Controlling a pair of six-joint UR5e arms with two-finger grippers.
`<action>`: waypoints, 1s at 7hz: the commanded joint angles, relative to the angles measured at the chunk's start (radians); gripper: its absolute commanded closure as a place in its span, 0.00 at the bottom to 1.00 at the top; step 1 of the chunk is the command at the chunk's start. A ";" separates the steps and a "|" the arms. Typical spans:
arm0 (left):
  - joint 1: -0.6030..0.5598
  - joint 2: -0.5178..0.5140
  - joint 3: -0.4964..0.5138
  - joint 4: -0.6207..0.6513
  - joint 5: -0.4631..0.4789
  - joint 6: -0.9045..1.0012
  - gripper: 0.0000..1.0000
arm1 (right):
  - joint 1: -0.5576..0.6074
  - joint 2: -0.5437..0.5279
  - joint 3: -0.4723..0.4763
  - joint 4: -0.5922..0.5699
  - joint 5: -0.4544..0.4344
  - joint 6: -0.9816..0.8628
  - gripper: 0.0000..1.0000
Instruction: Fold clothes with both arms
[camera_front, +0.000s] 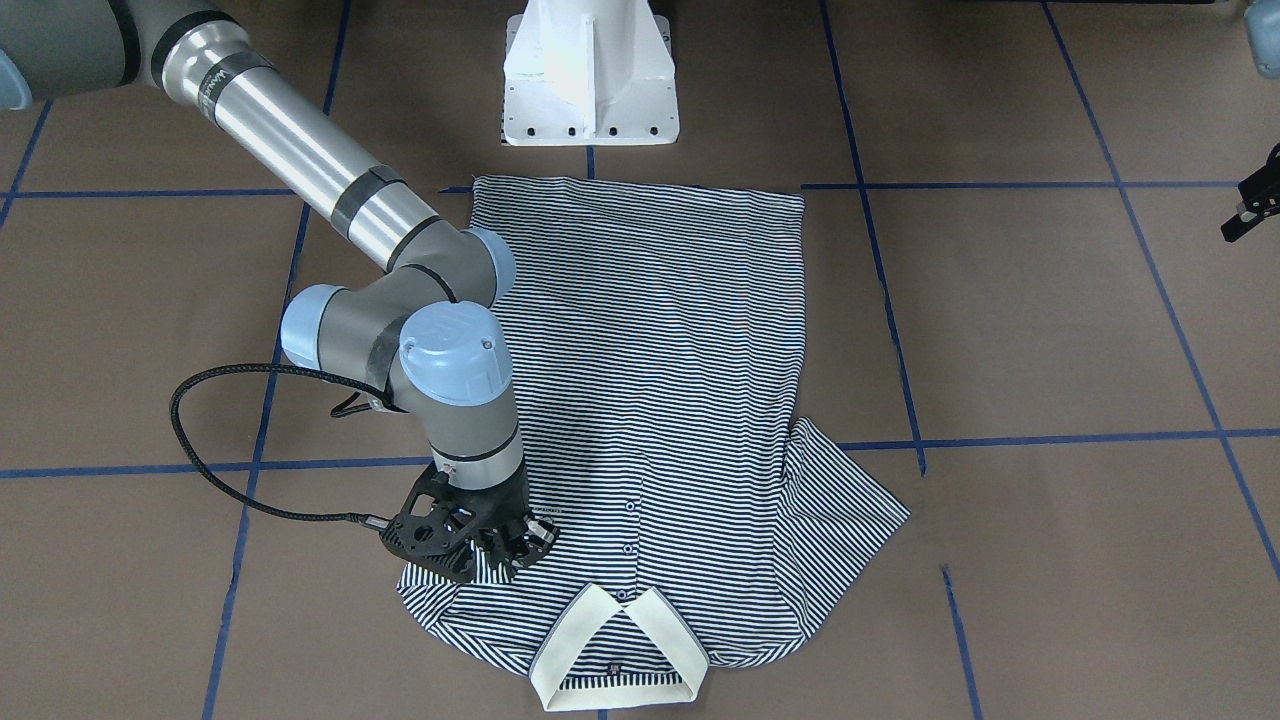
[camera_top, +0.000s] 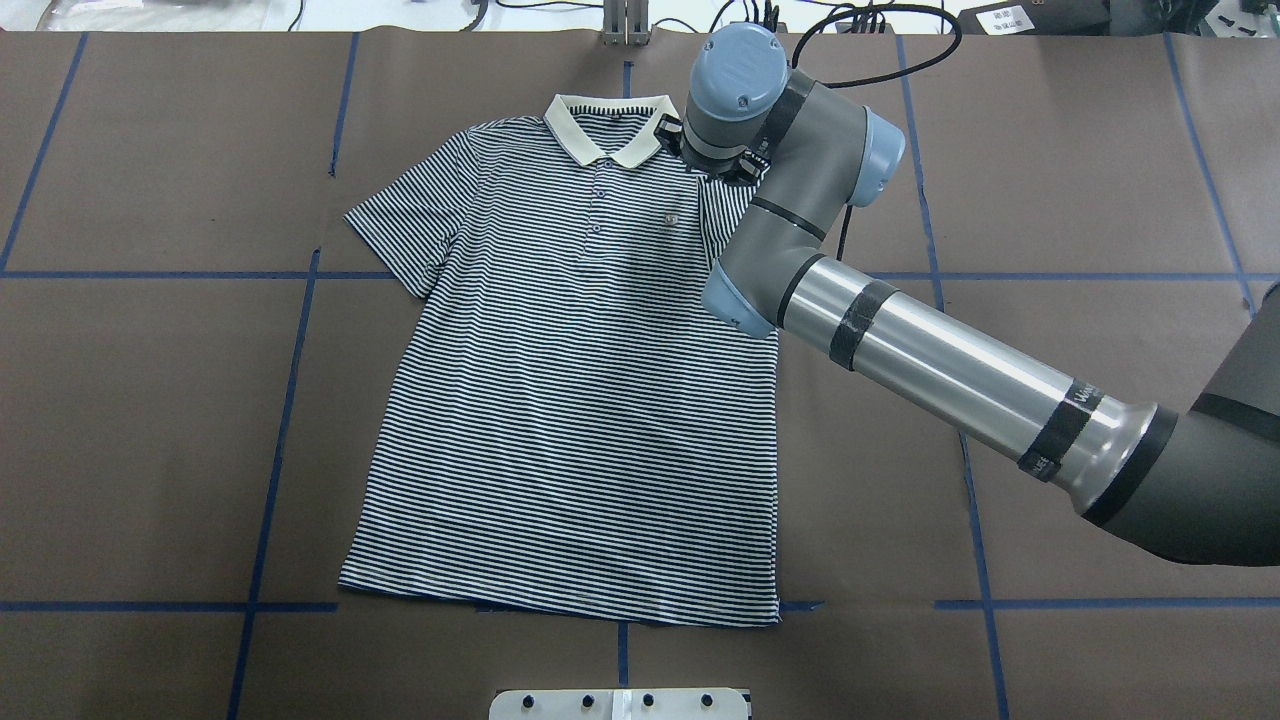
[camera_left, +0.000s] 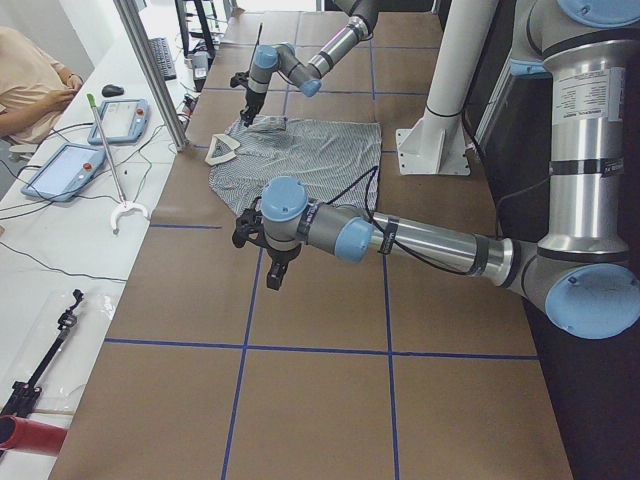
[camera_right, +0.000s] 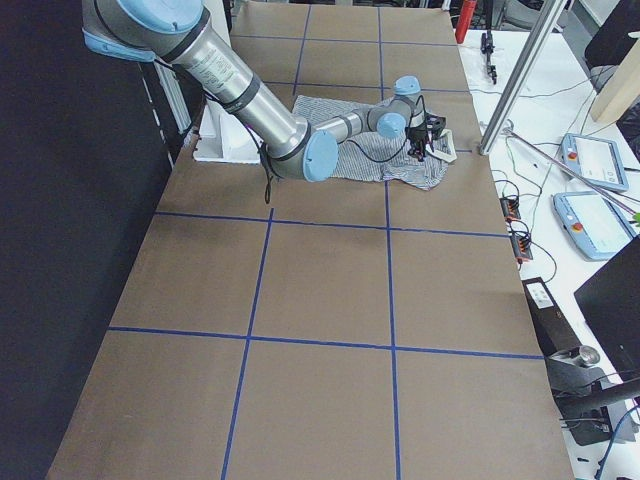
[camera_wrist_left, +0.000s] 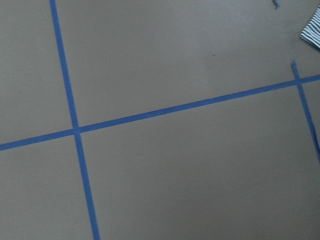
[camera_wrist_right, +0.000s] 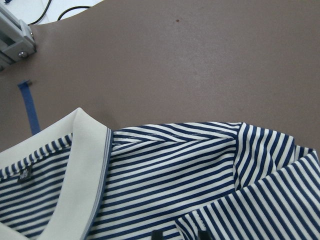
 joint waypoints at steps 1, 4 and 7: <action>0.064 -0.078 0.018 -0.121 -0.022 -0.177 0.00 | 0.009 -0.028 0.070 -0.001 0.002 -0.009 0.00; 0.291 -0.381 0.258 -0.217 0.025 -0.576 0.05 | 0.038 -0.199 0.349 -0.012 0.124 -0.001 0.00; 0.469 -0.603 0.514 -0.247 0.393 -0.757 0.10 | 0.060 -0.511 0.702 -0.012 0.196 -0.010 0.00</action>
